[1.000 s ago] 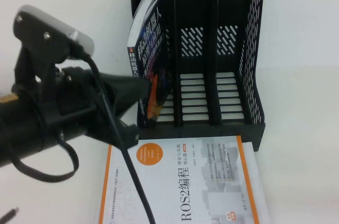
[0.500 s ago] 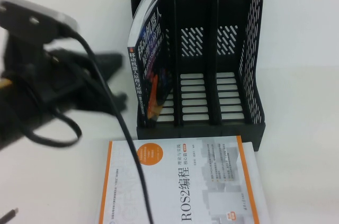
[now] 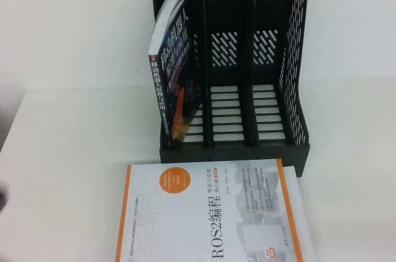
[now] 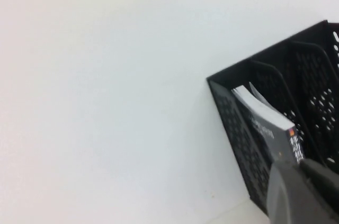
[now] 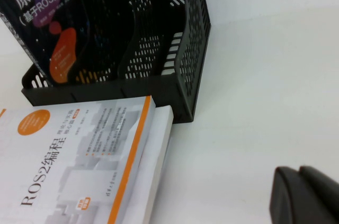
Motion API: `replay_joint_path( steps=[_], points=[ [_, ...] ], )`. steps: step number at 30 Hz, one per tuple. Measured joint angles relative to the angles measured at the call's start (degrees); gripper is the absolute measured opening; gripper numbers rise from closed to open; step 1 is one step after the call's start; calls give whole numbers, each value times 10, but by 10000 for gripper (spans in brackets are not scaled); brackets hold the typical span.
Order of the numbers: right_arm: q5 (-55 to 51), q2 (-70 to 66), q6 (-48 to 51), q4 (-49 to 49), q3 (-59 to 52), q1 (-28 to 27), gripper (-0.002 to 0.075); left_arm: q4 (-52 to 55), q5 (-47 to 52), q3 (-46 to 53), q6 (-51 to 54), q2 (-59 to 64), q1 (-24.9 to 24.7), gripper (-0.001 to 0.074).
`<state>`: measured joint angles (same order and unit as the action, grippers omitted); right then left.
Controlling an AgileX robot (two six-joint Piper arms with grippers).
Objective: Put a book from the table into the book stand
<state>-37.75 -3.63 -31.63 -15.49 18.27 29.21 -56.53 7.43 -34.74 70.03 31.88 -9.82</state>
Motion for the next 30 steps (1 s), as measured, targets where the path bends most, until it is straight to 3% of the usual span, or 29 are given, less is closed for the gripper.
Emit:
replay_joint_path(
  steps=[12,19,25,28,30],
  points=[
    [0,0,0,0,0,0,-1,-49,-50,248,-14,-314,64,-2],
    [-1,0,0,0,0,0,-1,-124,-63,346,-15,-324,66,-2],
    [-1,0,0,0,0,0,-1,-152,-90,360,-17,-325,66,-2],
    [-1,0,0,0,0,0,-1,-51,-101,360,-115,-325,66,-2],
    [-1,0,0,0,0,0,-1,126,-97,360,-303,-325,66,-2]
  ],
)
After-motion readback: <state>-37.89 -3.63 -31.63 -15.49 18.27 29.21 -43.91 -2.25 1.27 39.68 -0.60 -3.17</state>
